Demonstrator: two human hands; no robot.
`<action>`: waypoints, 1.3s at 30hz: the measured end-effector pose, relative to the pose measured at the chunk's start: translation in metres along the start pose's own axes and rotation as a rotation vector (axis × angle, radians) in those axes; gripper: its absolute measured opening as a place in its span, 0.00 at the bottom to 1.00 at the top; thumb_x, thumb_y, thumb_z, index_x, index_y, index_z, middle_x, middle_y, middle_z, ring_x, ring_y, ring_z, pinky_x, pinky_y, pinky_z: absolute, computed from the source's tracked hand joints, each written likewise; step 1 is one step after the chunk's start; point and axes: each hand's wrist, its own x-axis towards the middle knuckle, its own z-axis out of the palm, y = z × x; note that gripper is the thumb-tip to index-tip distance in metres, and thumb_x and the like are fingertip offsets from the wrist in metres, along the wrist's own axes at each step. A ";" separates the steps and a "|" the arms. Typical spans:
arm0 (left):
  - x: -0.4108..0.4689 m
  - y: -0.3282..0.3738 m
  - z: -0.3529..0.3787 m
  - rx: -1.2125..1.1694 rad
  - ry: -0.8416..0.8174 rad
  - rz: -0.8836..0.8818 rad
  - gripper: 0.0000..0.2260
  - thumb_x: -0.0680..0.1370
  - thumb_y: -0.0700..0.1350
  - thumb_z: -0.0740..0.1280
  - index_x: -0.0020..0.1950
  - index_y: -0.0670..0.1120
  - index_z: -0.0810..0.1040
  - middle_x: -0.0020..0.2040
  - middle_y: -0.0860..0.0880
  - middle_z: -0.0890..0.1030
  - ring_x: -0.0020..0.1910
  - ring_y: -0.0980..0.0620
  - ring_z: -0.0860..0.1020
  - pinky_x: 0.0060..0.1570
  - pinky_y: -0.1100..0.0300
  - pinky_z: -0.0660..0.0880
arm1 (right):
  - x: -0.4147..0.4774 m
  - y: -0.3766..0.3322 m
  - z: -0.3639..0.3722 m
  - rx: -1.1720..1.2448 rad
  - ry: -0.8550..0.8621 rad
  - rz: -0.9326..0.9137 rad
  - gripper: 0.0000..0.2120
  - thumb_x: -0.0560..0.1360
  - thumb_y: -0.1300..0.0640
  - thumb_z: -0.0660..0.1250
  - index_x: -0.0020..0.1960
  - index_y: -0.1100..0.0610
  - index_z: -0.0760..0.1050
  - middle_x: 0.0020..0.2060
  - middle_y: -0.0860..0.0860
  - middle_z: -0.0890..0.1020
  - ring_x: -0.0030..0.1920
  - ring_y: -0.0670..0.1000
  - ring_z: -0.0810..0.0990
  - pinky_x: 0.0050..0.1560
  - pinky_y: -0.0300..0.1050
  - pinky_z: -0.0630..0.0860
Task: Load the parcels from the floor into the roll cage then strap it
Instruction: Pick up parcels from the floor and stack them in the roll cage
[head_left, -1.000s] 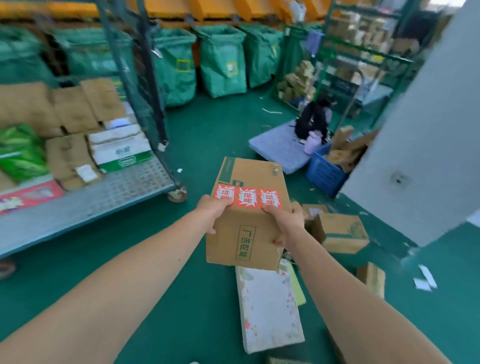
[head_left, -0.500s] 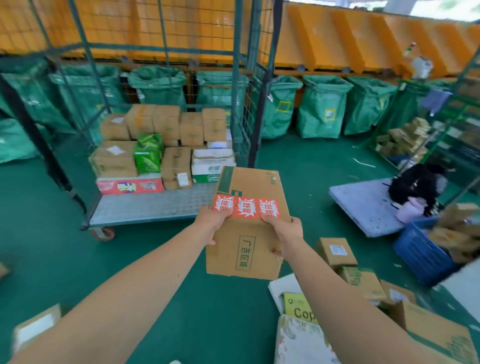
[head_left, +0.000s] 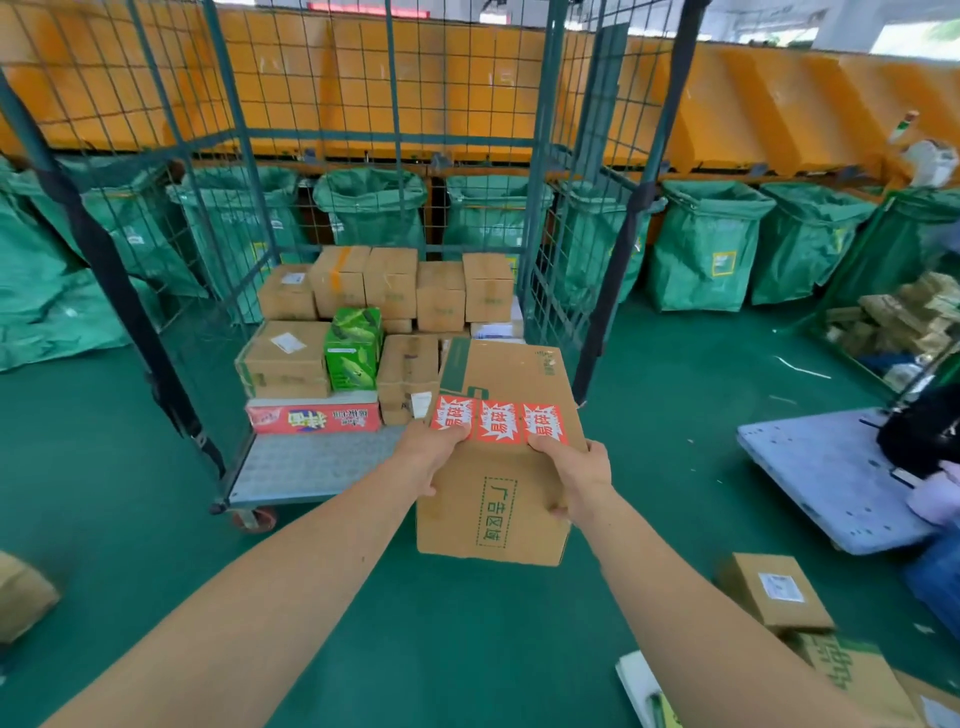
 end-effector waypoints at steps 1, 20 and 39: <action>0.012 0.005 -0.008 -0.005 0.004 0.003 0.26 0.77 0.49 0.71 0.71 0.47 0.66 0.67 0.44 0.73 0.65 0.41 0.72 0.64 0.39 0.68 | 0.006 -0.003 0.014 0.003 -0.001 0.002 0.31 0.71 0.54 0.78 0.66 0.53 0.65 0.49 0.50 0.76 0.43 0.49 0.74 0.46 0.57 0.72; 0.300 0.136 -0.064 -0.036 0.116 -0.044 0.29 0.74 0.52 0.73 0.71 0.46 0.68 0.65 0.45 0.75 0.61 0.41 0.75 0.58 0.39 0.72 | 0.236 -0.116 0.219 -0.039 -0.143 0.016 0.27 0.71 0.56 0.78 0.62 0.53 0.65 0.48 0.49 0.77 0.42 0.49 0.76 0.34 0.49 0.71; 0.649 0.240 -0.090 -0.039 0.145 -0.145 0.30 0.75 0.52 0.73 0.73 0.44 0.66 0.64 0.43 0.76 0.54 0.43 0.78 0.37 0.53 0.74 | 0.535 -0.202 0.422 -0.113 -0.117 0.119 0.29 0.70 0.59 0.78 0.63 0.53 0.65 0.46 0.49 0.78 0.43 0.51 0.79 0.34 0.46 0.73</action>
